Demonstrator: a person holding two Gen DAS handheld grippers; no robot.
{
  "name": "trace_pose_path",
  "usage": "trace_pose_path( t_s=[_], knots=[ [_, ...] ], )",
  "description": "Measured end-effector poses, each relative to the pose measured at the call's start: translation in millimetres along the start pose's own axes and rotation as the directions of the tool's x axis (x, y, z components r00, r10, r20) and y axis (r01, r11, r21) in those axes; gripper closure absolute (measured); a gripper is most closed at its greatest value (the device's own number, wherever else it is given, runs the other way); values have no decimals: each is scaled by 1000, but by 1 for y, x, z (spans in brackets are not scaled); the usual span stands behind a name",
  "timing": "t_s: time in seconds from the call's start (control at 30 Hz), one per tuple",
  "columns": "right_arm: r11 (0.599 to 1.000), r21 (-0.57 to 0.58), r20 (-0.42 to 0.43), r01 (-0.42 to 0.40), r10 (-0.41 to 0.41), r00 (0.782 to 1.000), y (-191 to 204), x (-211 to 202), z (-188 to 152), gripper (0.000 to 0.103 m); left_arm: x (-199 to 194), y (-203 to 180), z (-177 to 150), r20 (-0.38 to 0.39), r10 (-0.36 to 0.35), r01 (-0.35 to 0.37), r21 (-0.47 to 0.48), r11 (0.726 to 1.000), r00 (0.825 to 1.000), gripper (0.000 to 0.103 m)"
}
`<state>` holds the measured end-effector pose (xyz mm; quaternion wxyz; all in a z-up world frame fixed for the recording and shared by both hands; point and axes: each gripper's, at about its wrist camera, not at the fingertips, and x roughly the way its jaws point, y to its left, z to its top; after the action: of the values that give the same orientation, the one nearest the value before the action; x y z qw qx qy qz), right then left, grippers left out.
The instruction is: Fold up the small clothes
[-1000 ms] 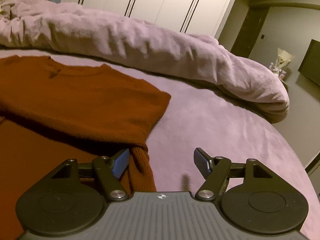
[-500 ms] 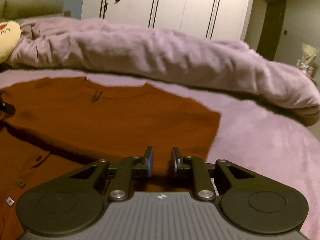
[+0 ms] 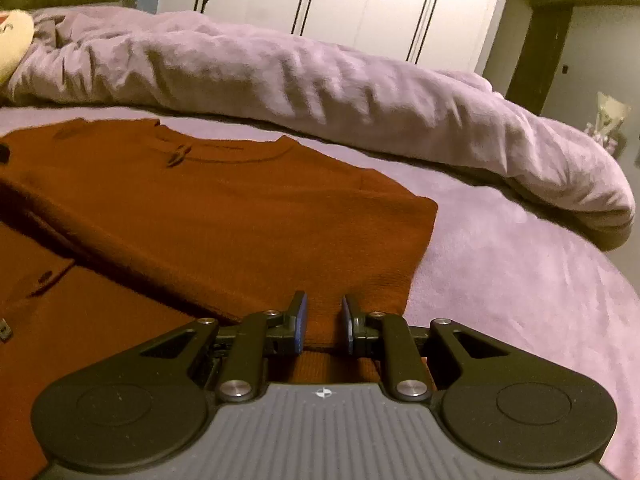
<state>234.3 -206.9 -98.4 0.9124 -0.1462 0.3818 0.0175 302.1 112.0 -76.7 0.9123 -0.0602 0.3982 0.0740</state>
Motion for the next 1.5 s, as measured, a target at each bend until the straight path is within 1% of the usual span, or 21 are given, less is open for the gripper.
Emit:
trace_pose_path(
  t_s=[0.03, 0.07, 0.13, 0.23, 0.33, 0.4, 0.53, 0.6, 0.67, 0.73, 0.77, 0.83, 0.9, 1.0, 1.07, 1.13, 1.2, 1.23, 1.27, 1.4, 1.5],
  knots=[
    [1000, -6, 2, 3, -3, 1000, 1, 1, 0, 86, -5, 0, 0, 6, -9, 9, -12, 1000, 1000, 83],
    [1000, -11, 2, 5, -5, 1000, 1, 0, 0, 86, -10, 1, 0, 0, -21, 21, -22, 1000, 1000, 74],
    [1000, -18, 0, 5, -5, 1000, 2, -1, 1, 86, -19, 3, 0, 5, -43, 44, -42, 998, 999, 68],
    [1000, -15, 0, 1, -1, 1000, 4, -9, 5, 86, -26, -1, -2, 3, -57, 58, -41, 998, 998, 64],
    [1000, -5, 4, -3, 3, 1000, 8, -16, 4, 86, -20, -7, -5, -35, -22, 21, -17, 1000, 999, 65],
    [999, -34, 3, 12, -12, 1000, 12, -16, 2, 86, -13, -8, -6, -70, -4, 3, -14, 1000, 998, 63],
    [993, -113, 11, 32, -31, 999, 17, -10, -5, 86, -12, -10, -4, -80, 26, -27, -13, 1000, 996, 60],
    [990, -140, 7, 34, -33, 999, 19, -9, -3, 86, -21, -8, -3, -88, 27, -32, -47, 998, 996, 51],
    [989, -146, -4, 35, -36, 999, 18, -14, 2, 85, -35, 2, -6, -82, 13, -21, -102, 995, 997, 29],
    [993, -116, -9, 21, -22, 1000, 15, -26, 3, 84, -54, 22, -15, -44, -9, 1, -177, 984, 999, 15],
    [995, -97, -9, 14, -15, 1000, 13, -34, 1, 81, -61, 33, -20, -32, -12, 5, -207, 978, 999, 10],
    [999, -51, -4, 5, -5, 1000, 9, -51, -6, 70, -76, 64, -33, -3, -5, 4, -295, 956, 1000, 10],
    [1000, 5, -3, -8, 9, 1000, 6, -69, -15, 64, -87, 100, -46, 7, 11, -7, -401, 916, 1000, 10],
    [997, 75, -9, -29, 29, 1000, 5, -90, -29, 55, -98, 157, -63, 15, 66, -47, -561, 826, 998, 12],
    [994, 106, -12, -35, 37, 999, 6, -101, -37, 53, -104, 197, -76, 5, 110, -79, -662, 745, 994, 15],
    [991, 126, -20, -40, 43, 999, 7, -107, -41, 46, -108, 228, -87, 3, 140, -93, -735, 672, 990, 21],
    [990, 135, -27, -42, 46, 999, 8, -110, -42, 45, -110, 253, -96, 21, 145, -73, -785, 615, 989, 31],
    [990, 137, -34, -40, 45, 998, 8, -110, -42, 44, -110, 264, -98, 27, 142, -63, -807, 588, 989, 39],
    [990, 135, -41, -37, 43, 998, 9, -109, -42, 44, -111, 275, -101, 40, 139, -44, -832, 553, 989, 42],
    [993, 115, -49, -21, 27, 998, 14, -109, -36, 43, -108, 301, -108, 83, 161, 1, -892, 453, 983, 44],
    [995, 102, -42, -20, 24, 999, 18, -111, -34, 41, -101, 315, -113, 101, 150, 38, -925, 377, 984, 49]
  ],
)
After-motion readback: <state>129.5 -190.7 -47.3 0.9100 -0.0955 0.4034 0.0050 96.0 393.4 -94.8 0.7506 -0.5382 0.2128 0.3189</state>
